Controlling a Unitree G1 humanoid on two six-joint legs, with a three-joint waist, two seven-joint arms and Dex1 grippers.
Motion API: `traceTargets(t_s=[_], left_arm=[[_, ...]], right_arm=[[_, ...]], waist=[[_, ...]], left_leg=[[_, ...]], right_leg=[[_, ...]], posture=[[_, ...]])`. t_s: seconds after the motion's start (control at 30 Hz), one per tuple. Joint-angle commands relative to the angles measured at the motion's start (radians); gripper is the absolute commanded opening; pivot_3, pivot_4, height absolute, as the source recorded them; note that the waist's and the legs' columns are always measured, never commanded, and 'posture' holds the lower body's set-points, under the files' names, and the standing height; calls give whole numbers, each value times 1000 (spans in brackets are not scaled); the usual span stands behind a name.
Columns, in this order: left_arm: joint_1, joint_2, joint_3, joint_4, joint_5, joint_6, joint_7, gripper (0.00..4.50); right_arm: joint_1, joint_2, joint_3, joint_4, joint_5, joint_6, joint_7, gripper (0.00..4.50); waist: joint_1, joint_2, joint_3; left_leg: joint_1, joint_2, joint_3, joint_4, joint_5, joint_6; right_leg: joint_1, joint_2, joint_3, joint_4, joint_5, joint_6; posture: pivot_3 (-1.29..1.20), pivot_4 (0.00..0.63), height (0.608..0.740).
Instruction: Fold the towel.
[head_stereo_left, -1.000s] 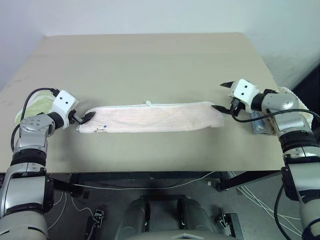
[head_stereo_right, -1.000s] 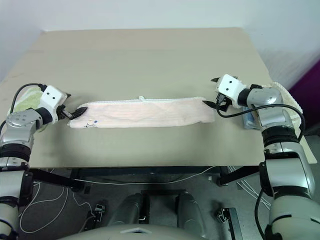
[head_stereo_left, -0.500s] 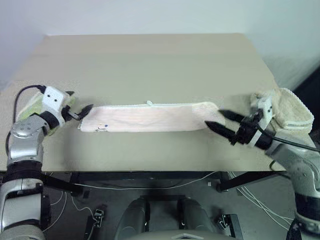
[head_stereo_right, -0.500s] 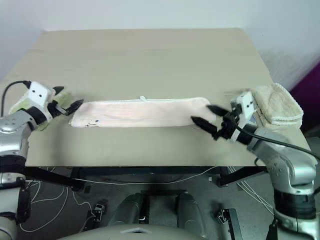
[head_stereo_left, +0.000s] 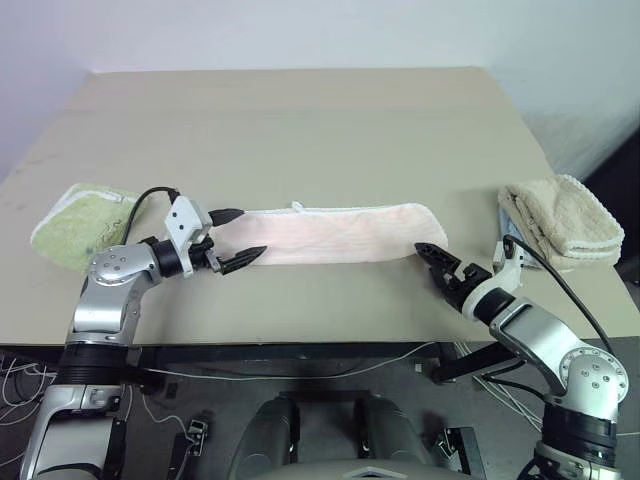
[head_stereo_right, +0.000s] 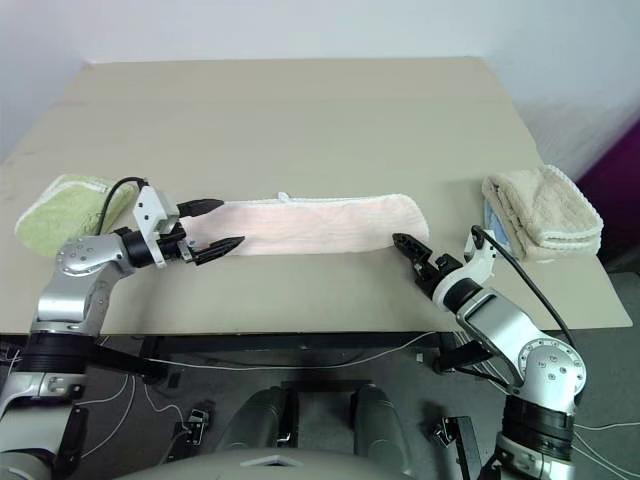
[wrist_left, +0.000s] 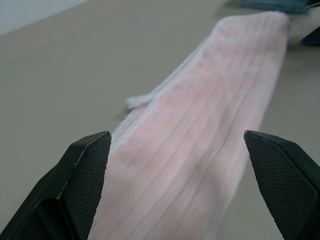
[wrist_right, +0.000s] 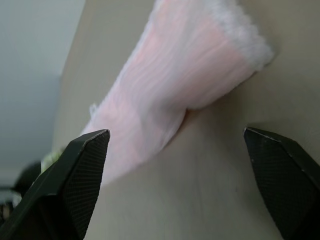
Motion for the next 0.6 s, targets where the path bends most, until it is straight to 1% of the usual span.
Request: traceTargets(t_s=[0.03,0.3,0.4,0.47,0.6], left_arm=[[30,5,-4,-79,-35,25,-25,4453],[71,-1,0,-136,-39,52,-15,4453],[89,-1,4,-155,-41,55,-9,4500],[99,-1,4,-165,-42,56,-5,4500],[106,-1,4,-169,-43,56,4,4500]], right_arm=[[-42,12,-9,60,13,-69,-53,4483],[-118,38,-3,163,-16,-140,-83,4483],[-135,49,-7,171,-21,-164,-99,3863],[-140,52,-9,169,-22,-177,-109,3220],[-151,53,-12,159,-15,-192,-128,1732]], waist=[[-2,0,0],[0,0,0],[0,0,0],[0,0,-1],[3,1,0]], left_leg=[[0,0,0,0,0,0],[5,1,-1,0,0,0],[6,1,-1,0,0,0],[6,1,-1,0,0,0],[5,1,-1,0,0,0]], right_leg=[[0,0,0,0,0,0],[7,1,-1,-2,0,0],[8,1,-1,-3,0,0],[8,1,-1,-3,0,0],[8,1,-2,-3,0,0]], posture=[[0,150,740],[0,150,740],[0,150,740],[0,150,740],[0,150,740]])
